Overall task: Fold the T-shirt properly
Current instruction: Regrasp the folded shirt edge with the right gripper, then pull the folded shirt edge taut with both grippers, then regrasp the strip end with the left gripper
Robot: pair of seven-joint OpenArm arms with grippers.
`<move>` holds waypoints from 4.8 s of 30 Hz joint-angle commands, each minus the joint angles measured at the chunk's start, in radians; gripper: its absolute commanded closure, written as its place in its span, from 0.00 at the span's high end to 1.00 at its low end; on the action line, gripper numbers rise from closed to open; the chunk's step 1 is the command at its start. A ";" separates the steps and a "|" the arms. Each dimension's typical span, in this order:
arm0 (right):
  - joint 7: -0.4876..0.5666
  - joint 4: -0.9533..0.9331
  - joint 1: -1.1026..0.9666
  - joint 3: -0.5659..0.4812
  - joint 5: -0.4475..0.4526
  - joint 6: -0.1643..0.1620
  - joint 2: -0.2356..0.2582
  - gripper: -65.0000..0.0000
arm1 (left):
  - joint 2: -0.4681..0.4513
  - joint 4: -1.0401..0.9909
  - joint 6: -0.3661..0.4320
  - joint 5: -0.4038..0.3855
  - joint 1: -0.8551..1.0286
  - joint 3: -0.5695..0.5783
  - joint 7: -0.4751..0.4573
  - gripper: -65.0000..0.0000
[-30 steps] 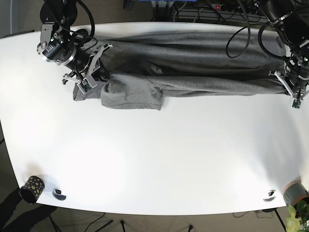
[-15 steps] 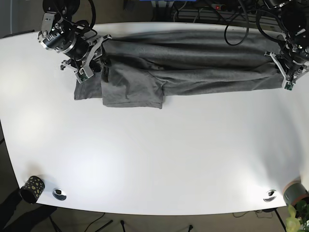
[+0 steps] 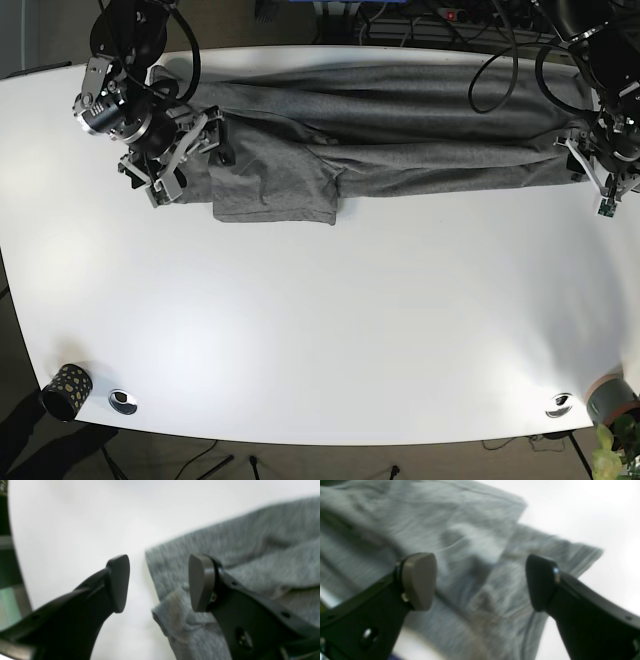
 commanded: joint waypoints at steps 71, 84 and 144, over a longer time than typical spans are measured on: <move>-0.014 -0.030 -0.070 0.125 0.111 0.004 -0.022 0.00 | -0.021 -0.122 0.002 -0.005 0.026 0.139 -0.017 0.52; -0.015 -0.024 -0.080 0.182 0.112 0.004 0.007 0.47 | -0.016 -0.072 0.002 -0.069 -0.046 0.132 -0.015 0.52; 0.160 -0.398 0.160 -0.079 0.111 0.004 0.115 0.68 | -0.029 -0.079 0.002 -0.364 -0.149 -0.088 0.138 0.69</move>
